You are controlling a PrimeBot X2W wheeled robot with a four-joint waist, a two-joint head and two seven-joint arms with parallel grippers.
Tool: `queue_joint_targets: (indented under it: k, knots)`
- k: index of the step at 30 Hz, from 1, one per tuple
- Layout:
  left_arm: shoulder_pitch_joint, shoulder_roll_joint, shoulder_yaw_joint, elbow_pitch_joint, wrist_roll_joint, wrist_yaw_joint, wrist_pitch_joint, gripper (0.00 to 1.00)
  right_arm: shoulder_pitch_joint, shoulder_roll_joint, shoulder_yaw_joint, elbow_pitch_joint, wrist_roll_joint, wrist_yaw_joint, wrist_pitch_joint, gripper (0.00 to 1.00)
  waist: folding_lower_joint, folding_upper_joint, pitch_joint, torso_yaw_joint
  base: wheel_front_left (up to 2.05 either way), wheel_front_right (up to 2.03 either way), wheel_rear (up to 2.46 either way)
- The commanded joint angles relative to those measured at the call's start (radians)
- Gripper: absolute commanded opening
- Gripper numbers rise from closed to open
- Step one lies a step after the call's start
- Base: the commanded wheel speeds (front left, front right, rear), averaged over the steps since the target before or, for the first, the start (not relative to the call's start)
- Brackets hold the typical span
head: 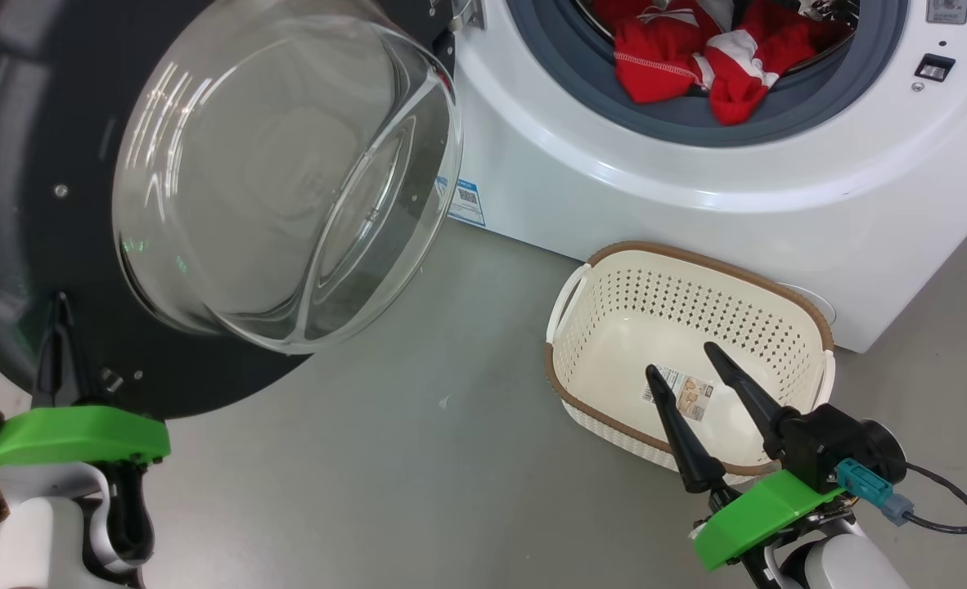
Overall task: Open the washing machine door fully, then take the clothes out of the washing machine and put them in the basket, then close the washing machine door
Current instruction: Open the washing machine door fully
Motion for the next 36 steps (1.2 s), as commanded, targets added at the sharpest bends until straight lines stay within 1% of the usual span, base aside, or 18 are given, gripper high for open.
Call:
queue_joint_targets:
  k: [1,10,14,22,30,31,32,33,34,35,36]
  knots:
    - [-0.042,0.04,0.057,-0.005,0.017,-0.006,-0.012,0.0,-0.03,0.005,0.023,-0.033,-0.015,0.006,0.004,1.0,0.0,0.0,-0.002,0.0,0.0,0.0,0.0]
    - [-0.094,0.034,0.096,0.089,0.051,-0.032,-0.012,0.0,-0.028,0.005,0.023,-0.047,-0.024,0.006,0.019,1.0,0.0,0.0,-0.003,-0.002,0.0,0.0,0.0]
    - [-0.119,0.046,0.117,0.129,0.066,-0.045,-0.012,0.0,-0.027,0.005,0.027,-0.052,-0.026,0.006,0.025,1.0,0.0,0.0,0.001,-0.006,0.0,0.0,0.0]
    - [-0.131,0.032,0.164,0.148,0.097,-0.054,-0.012,0.0,-0.028,0.005,0.03,-0.056,-0.028,0.006,0.03,1.0,0.0,0.0,0.006,-0.015,0.0,0.0,0.0]
    - [-0.123,0.009,0.198,0.144,0.132,-0.08,-0.012,0.01,-0.029,0.005,0.033,-0.047,-0.024,0.006,0.024,1.0,0.0,0.0,-0.005,-0.025,0.0,0.0,0.0]
    - [-0.12,0.007,0.2,0.136,0.137,-0.084,-0.012,0.08,-0.029,0.005,0.034,-0.045,-0.021,0.006,0.021,1.0,0.0,0.0,-0.009,-0.028,0.0,0.0,0.0]
    - [-0.115,0.004,0.204,0.125,0.143,-0.087,-0.012,0.25,-0.029,0.005,0.033,-0.043,-0.016,0.006,0.017,1.0,0.0,0.0,-0.012,-0.03,0.0,0.0,0.0]
    - [-0.107,0.0,0.207,0.112,0.149,-0.088,-0.012,0.4,-0.028,0.005,0.033,-0.04,-0.012,0.006,0.012,1.0,0.0,0.0,-0.017,-0.034,0.0,0.0,0.0]
    - [-0.098,-0.004,0.211,0.098,0.153,-0.092,-0.012,0.6,-0.027,0.005,0.033,-0.037,-0.007,0.006,0.008,1.0,0.0,0.0,-0.022,-0.038,0.0,0.0,0.0]
    - [-0.088,-0.009,0.214,0.081,0.157,-0.096,-0.012,0.85,-0.025,0.005,0.032,-0.034,-0.002,0.006,0.003,1.0,0.0,0.0,-0.027,-0.042,0.0,0.0,0.0]
    - [-0.075,-0.015,0.215,0.063,0.164,-0.099,-0.012,0.96,-0.024,0.005,0.029,-0.03,0.002,0.006,-0.002,1.0,0.0,0.0,-0.032,-0.045,0.0,0.0,0.0]
